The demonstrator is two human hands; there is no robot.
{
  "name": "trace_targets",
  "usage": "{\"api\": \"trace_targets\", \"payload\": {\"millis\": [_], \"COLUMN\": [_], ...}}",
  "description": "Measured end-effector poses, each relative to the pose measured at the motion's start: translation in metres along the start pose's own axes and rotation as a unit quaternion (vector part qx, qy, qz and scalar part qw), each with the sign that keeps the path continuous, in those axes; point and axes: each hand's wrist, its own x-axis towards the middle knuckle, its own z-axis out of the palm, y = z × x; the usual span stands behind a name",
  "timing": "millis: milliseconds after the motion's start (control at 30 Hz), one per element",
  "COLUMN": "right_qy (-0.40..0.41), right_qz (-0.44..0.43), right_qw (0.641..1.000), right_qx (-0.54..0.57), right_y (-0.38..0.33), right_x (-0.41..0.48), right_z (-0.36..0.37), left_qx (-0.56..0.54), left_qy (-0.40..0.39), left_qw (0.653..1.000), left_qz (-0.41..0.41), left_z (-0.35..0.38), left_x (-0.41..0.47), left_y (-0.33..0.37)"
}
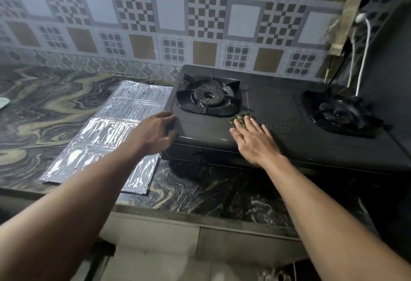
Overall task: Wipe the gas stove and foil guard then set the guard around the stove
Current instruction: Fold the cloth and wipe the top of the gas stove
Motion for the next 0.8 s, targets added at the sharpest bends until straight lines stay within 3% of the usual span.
{"api": "trace_targets", "payload": {"millis": [233,400,533,800], "right_qy": [0.017,0.026,0.023,0.009], "right_qz": [0.045,0.033,0.023,0.011], "right_qw": [0.999,0.999,0.999,0.999], "right_qx": [-0.002,-0.002,0.018,0.041], "right_y": [-0.026,-0.062,-0.087,-0.078], "right_x": [-0.003,-0.005,-0.003,-0.006], "right_z": [0.006,0.015,0.019,0.014], "left_qx": [-0.004,0.053,0.033,0.016], "left_qy": [0.037,0.040,0.029,0.031], "left_qw": [0.999,0.995,0.995,0.994], "left_qz": [0.025,0.076,0.090,0.107], "left_z": [0.006,0.007,0.004,0.006], "left_x": [-0.005,-0.001,0.001,0.004], "left_y": [-0.012,-0.023,-0.027,-0.025]}}
